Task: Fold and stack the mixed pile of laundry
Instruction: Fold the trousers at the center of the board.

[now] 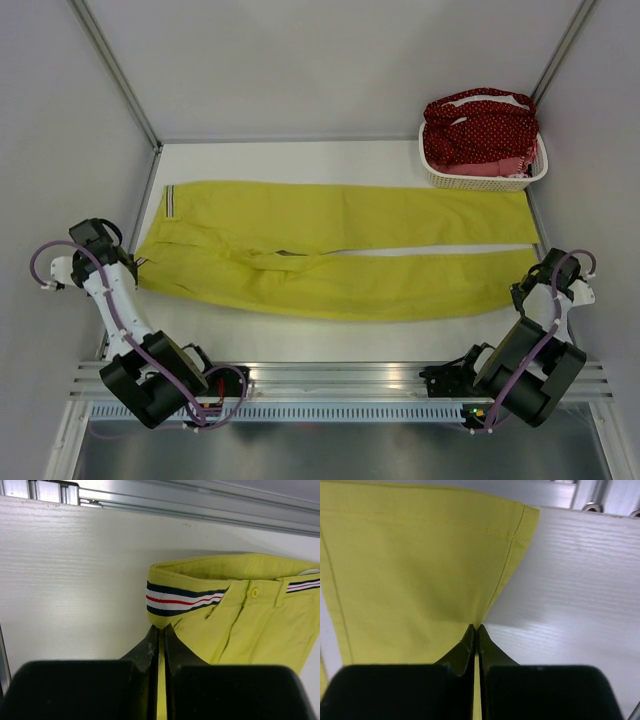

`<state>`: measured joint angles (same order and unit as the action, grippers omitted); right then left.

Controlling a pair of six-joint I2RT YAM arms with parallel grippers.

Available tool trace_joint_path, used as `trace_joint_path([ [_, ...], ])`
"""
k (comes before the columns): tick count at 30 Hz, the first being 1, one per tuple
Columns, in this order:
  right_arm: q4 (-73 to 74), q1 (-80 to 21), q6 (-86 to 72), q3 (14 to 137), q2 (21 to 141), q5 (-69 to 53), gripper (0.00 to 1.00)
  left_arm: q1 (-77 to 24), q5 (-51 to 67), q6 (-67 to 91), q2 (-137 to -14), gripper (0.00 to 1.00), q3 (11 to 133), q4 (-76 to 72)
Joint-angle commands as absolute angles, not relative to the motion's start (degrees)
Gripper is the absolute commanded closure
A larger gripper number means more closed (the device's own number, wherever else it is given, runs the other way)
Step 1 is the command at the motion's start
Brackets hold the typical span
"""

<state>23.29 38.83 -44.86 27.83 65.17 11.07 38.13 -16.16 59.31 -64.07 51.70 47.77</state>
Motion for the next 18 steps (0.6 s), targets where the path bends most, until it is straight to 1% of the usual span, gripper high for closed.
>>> trace_joint_path([
  [1,23.0,38.9,-44.2,34.2,64.4,4.5,1.0,38.3,-17.0,57.2,-62.5,0.98,56.8,46.6],
  [4,21.4,38.9,-46.1,36.6,64.6,2.0,1.0,38.4,-16.3,57.1,-63.1,0.98,59.8,46.4],
  [7,22.9,38.9,-45.3,43.1,63.8,3.8,1.0,38.3,-16.7,56.7,-63.1,0.98,63.2,46.6],
  [13,24.9,38.9,-44.9,50.9,59.1,4.4,1.0,38.3,-14.9,55.2,-62.9,0.98,66.8,47.0],
  [18,30.0,38.9,-45.6,56.4,55.3,5.2,1.0,38.3,-17.8,54.8,-61.7,0.98,70.4,53.1],
])
